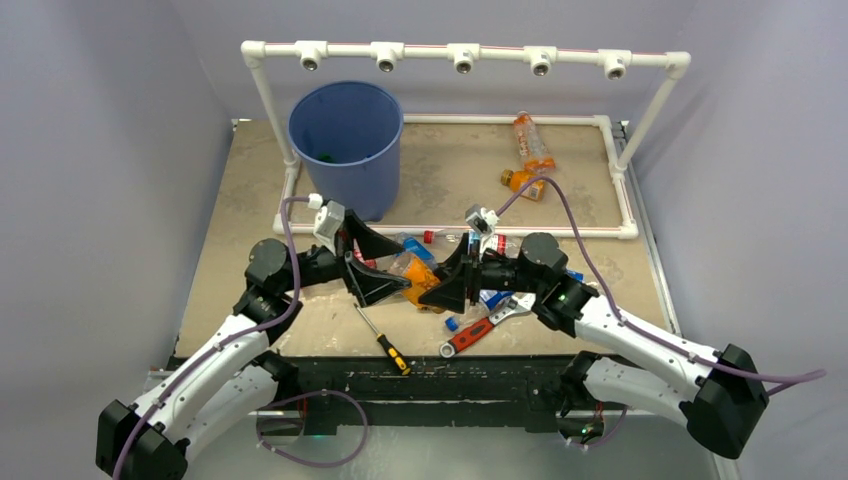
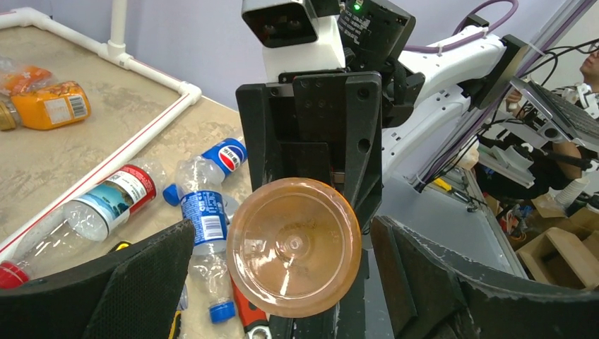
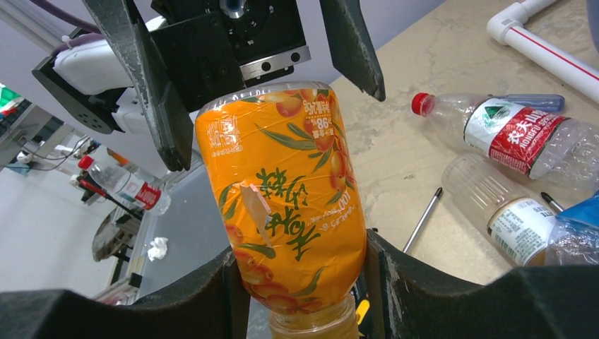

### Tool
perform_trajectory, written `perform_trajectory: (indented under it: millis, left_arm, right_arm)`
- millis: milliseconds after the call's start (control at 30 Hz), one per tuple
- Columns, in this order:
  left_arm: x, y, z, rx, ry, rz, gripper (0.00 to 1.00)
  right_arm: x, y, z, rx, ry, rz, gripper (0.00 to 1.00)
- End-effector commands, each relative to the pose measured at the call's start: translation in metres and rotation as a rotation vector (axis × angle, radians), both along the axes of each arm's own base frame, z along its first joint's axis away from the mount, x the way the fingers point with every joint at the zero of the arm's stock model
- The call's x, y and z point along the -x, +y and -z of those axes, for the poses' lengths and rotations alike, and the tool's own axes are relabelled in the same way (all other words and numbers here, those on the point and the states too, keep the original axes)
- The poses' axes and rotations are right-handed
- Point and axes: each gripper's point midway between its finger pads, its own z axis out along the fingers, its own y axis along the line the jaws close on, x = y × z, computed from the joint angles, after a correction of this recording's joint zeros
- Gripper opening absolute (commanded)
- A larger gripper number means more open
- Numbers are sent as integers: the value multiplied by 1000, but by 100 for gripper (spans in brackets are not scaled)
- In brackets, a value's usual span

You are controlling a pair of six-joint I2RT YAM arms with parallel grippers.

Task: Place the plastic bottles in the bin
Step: Pick up the plastic bottle from the corner of the board.

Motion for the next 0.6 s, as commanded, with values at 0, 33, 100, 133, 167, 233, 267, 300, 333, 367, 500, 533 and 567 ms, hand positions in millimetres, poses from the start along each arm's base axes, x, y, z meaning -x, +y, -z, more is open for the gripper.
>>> perform_trajectory:
  millis: [0,33,100,133,167,233,267,300,333,367,500,533,567]
  left_arm:
    - [7,-2,-9,12,-59,31,92]
    - [7,-2,-9,11,-57,34,90]
    - [8,-3,-9,10,-56,40,85]
    - [9,-3,-9,11,-56,45,81]
    - [9,-3,-8,10,-54,50,78]
    - [10,-4,-8,12,-53,58,71]
    - [10,-4,-8,12,-50,61,70]
    - [11,-4,-7,11,-47,66,69]
    - [12,-5,-7,12,-47,71,67]
    - [12,-5,-7,12,-45,73,66]
    - [14,-6,-6,13,-45,88,54]
    - [14,-6,-6,13,-46,88,51]
    - [14,-6,-6,13,-44,90,48]
  right_arm:
    - [-4,4,-26,-31,-61,3,36]
    - [-4,5,-26,-28,-59,-2,36]
    - [-2,7,-27,-24,-62,-24,36]
    - [-2,7,-27,-21,-61,-29,36]
    - [-2,8,-26,-16,-59,-32,36]
    - [-1,8,-26,-13,-62,-40,36]
    - [0,8,-26,-10,-63,-45,36]
    - [1,8,-26,-6,-64,-47,36]
    - [1,7,-26,-5,-67,-48,36]
    - [2,7,-27,-3,-69,-51,36]
    - [5,6,-28,0,-76,-63,37]
    - [5,5,-29,-2,-79,-62,37]
    - [5,5,-28,-1,-79,-61,38]
